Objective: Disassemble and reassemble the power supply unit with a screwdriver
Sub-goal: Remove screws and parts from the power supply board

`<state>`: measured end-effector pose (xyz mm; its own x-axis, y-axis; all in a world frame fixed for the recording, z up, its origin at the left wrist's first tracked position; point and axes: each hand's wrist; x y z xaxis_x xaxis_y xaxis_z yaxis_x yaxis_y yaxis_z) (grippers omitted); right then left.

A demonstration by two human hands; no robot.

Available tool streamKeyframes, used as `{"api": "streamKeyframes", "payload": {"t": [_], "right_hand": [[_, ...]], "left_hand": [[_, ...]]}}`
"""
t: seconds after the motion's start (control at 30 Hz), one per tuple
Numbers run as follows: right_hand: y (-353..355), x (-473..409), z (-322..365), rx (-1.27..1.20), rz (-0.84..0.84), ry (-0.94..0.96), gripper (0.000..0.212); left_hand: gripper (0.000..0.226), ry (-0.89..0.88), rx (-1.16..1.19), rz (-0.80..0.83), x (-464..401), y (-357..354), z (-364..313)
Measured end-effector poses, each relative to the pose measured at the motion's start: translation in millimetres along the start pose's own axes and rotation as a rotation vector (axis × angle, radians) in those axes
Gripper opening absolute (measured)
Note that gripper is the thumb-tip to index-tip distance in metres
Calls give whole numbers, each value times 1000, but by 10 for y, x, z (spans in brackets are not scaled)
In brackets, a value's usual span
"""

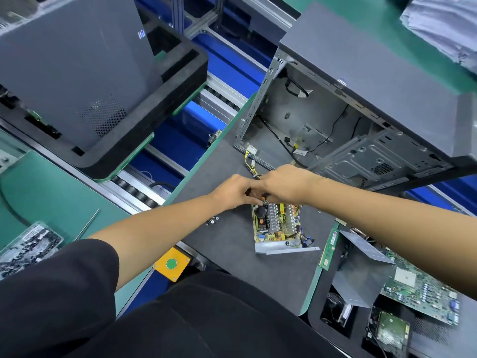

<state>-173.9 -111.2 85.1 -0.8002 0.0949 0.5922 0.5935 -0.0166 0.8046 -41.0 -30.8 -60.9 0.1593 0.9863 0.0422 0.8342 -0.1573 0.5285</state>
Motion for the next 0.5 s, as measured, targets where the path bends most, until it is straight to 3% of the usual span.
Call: {"api": "streamKeyframes", "payload": {"t": [0.1,0.23,0.37,0.47,0.5], "right_hand": [[-82,21,-14,-217,-69,-194,16],[-160,-11,43,-239,-65,-286,22],[-126,52,10,-202,-48,-184,36],[-116,87,-30,-24,-61,-73,38],[-117,88,-32,12,-68,-56,41]], "left_hand": [[28,48,-24,1,-33,-8,36],[29,54,-28,5,-38,-17,58],[26,94,-21,20,-48,-15,49],[16,101,0,55,-47,-5,36],[24,94,1,57,-51,-16,52]]}}
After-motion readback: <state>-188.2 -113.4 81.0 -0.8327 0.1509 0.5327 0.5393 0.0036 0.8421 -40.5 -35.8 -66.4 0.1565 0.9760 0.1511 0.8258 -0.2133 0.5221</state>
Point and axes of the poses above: each hand's wrist, its own x-axis away from the middle knuckle, its own y-axis out of the back of the hand, z = x × y, and after that the axes turned 2 degrees about y, right-handed
